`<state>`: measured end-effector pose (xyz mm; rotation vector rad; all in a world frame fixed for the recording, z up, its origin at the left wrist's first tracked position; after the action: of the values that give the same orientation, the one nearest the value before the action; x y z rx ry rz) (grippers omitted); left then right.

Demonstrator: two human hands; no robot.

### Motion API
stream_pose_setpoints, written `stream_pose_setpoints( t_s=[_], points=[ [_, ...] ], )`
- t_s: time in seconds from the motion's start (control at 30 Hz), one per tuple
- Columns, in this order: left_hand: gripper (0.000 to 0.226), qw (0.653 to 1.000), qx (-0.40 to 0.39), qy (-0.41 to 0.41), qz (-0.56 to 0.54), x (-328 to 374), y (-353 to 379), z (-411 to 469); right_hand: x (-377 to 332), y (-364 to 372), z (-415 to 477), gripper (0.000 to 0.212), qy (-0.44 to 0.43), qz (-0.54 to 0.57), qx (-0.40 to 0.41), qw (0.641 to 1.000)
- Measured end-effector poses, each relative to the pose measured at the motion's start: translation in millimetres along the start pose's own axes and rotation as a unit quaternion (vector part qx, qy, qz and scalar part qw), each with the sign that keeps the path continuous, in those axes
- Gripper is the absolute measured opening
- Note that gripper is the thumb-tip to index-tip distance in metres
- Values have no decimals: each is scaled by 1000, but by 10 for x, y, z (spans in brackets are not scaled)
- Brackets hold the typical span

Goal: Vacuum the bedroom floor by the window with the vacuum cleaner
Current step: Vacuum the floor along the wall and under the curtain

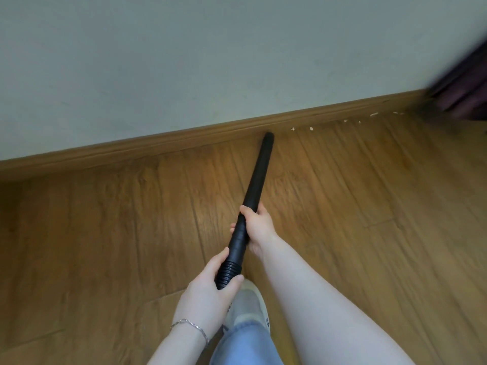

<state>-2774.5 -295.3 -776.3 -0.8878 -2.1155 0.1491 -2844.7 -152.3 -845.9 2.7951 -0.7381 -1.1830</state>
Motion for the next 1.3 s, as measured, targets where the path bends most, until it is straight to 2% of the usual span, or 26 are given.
stream_pose_setpoints(
  t_s=[0.13,0.4,0.7,1.0,1.3],
  points=[
    [53,999,-12,14,41,157,43,158,-118,-178,88,37,-2,27,28,999],
    [51,997,-21,60,53,549,192,498,-449,-486,318,42,-1,39,42,998],
    [54,996,-36,61,53,676,379,640,-474,-737,446,52,14,60,46,997],
    [52,994,-42,72,71,951,378,886,-757,-874,638,48,3,55,86,995],
    [53,987,-99,97,80,1352,479,1206,-1061,-1172,749,38,6,90,136,987]
  ],
)
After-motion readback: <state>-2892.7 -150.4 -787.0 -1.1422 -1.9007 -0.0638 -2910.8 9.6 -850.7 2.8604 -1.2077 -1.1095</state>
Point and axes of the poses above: each hand's wrist, its own z-axis towards the middle knuckle, its own y-axis out of the palm, x = y × z, the point moved 10 cm from there along z, towards the middle knuckle, and after that the axes turned 5 degrees about -x, right-handed, at the moved point
